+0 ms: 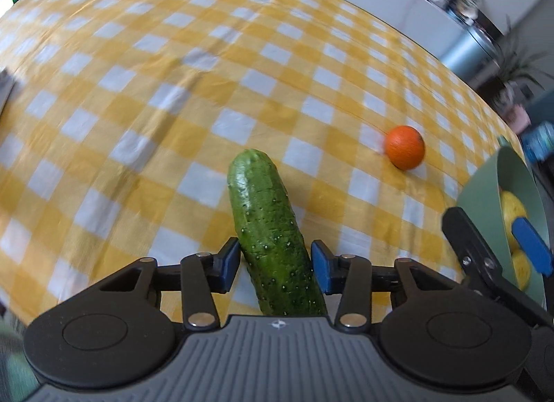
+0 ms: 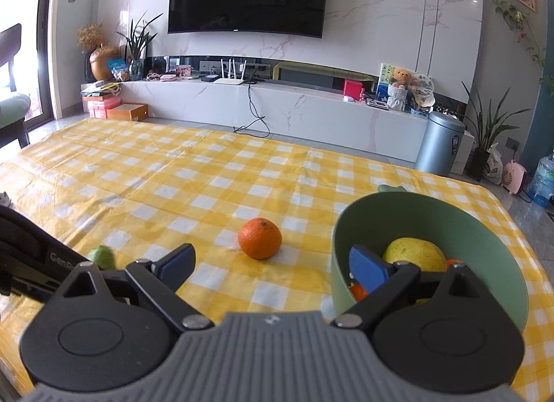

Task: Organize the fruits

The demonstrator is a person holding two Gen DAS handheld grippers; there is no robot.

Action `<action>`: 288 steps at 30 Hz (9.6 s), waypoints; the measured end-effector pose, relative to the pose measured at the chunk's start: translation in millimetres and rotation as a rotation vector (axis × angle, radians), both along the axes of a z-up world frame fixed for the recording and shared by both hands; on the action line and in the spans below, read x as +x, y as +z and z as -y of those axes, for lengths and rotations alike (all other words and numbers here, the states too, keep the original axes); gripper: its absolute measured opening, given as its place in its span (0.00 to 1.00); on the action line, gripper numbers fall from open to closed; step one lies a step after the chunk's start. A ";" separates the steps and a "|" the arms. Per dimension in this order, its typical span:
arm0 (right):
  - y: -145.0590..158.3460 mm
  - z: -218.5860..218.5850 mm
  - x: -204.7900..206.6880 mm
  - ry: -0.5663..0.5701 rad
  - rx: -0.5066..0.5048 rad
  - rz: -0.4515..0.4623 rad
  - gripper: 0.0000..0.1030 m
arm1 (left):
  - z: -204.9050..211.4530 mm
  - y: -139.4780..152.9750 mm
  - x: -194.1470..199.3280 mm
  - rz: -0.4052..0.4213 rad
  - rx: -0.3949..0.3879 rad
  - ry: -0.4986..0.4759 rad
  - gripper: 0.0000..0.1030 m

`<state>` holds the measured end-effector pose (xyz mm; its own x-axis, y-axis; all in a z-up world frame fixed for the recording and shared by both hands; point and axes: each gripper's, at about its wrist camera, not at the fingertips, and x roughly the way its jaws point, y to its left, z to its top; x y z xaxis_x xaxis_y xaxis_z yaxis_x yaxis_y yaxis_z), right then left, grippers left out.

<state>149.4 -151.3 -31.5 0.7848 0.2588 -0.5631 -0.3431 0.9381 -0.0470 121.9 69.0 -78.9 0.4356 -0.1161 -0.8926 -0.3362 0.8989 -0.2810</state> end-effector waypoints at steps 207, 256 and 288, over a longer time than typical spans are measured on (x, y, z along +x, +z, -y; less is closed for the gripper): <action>-1.5 161.9 49.5 -0.456 0.182 -0.127 0.49 | 139.9 57.1 47.7 0.319 0.007 -0.370 0.50; 43.8 95.0 -121.2 -0.286 0.068 0.072 0.96 | 98.9 63.9 -96.8 0.566 0.455 -0.385 0.85; 42.1 92.9 -122.5 -0.273 0.048 0.086 0.96 | 95.4 59.2 -95.3 0.543 0.463 -0.391 0.85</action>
<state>26.9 -244.2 10.6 0.8733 0.0565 -0.4839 -0.0746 0.9970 -0.0182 26.6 -26.4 -19.7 0.8260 -0.0206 -0.5633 0.1027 0.9881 0.1146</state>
